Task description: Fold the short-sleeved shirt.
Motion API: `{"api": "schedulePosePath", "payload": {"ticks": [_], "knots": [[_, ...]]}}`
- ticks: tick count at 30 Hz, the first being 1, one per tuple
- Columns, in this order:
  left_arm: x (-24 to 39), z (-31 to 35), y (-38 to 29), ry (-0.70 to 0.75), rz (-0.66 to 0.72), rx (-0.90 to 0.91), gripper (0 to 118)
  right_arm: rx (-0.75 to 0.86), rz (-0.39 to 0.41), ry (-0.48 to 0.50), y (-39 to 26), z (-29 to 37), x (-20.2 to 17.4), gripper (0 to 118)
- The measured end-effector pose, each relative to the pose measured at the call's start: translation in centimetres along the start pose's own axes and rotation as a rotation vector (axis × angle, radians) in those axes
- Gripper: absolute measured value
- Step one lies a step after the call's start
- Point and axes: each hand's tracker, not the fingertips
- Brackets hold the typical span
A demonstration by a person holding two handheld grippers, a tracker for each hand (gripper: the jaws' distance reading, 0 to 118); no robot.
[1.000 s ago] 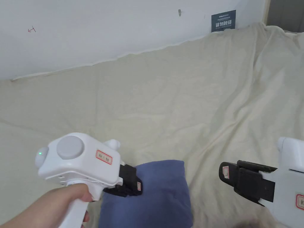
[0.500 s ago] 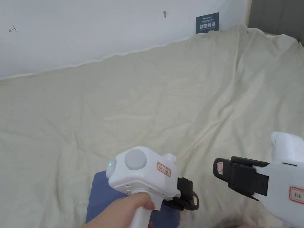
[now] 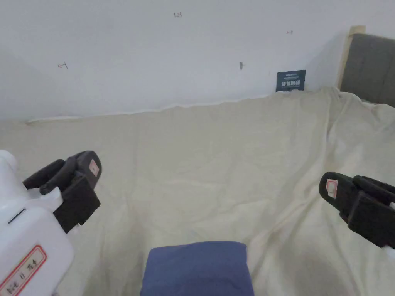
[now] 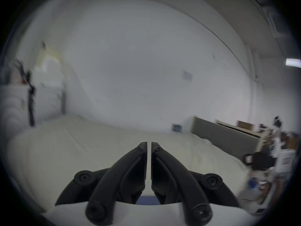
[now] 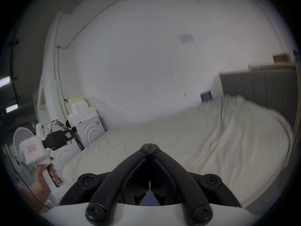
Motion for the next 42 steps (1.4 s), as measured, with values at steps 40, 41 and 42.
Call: {"api": "schedulePosePath", "payload": {"ticks": [40,41,42], "knots": [[-4.2,2.6,-9.2,0.355,-0.120,-0.028,6,0.220,0.277,-0.346,-8.7,-0.3,-2.8,0],[-4.2,2.7,-9.1,0.354,-0.121,-0.026,6,0.226,0.272,-0.342,-8.4,-0.1,-2.9,0],[-4.1,2.8,-9.0,0.351,-0.123,-0.025,6,0.235,0.266,-0.337,-8.2,0.1,-3.2,0]]}}
